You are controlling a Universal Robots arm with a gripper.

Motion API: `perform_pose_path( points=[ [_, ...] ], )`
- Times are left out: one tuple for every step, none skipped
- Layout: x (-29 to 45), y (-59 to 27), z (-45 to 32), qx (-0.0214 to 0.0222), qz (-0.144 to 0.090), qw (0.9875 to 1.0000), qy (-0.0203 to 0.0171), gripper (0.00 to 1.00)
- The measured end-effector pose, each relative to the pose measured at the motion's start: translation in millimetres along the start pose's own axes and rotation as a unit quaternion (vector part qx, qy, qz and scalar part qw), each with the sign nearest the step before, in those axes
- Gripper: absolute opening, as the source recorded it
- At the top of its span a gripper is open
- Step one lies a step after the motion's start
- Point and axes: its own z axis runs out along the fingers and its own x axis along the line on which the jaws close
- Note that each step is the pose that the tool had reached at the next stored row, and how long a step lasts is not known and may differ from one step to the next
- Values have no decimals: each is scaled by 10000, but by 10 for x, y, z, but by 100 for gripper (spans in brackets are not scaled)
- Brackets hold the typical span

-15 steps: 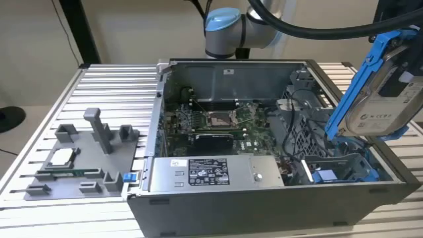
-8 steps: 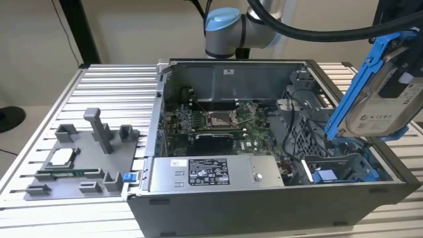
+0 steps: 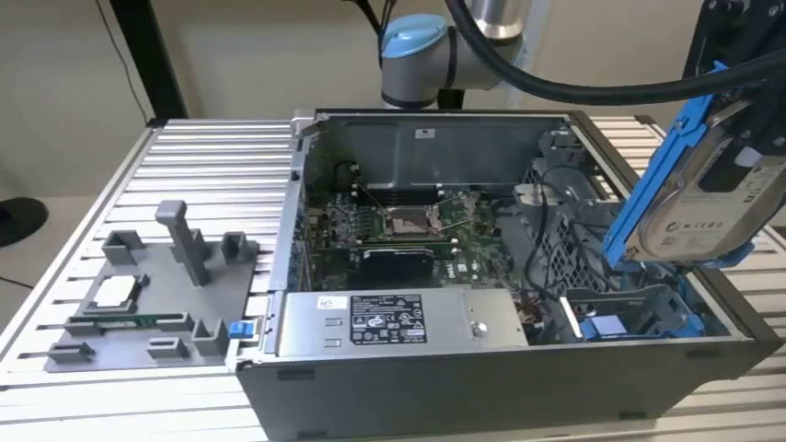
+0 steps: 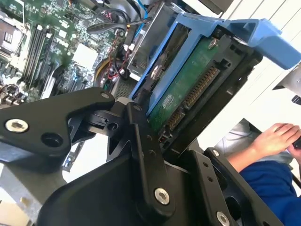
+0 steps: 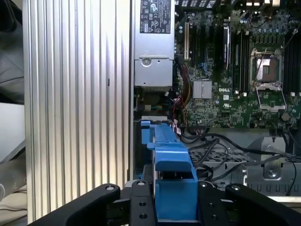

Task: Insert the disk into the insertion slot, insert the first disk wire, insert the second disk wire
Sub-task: 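Insert the disk into the insertion slot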

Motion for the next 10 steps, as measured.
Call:
perform_pose_path(
  points=[
    [3, -1, 15, 0, 0, 10000, -1, 0],
    [6, -2, 31, 0, 0, 10000, -3, 0],
    [9, -4, 45, 0, 0, 10000, -5, 0],
    [12, -6, 59, 0, 0, 10000, -6, 0],
    [16, -6, 71, -1, 0, 10000, -7, 0],
    [18, -6, 82, -1, -1, 10000, -9, 0],
    [19, -7, 89, -1, -3, 10000, -8, 0],
    [19, -7, 93, -1, -5, 10000, -8, 0],
    [19, -7, 93, -1, -6, 10000, -8, 0],
    [20, -7, 93, -1, -7, 10000, -8, 0]
  ],
)
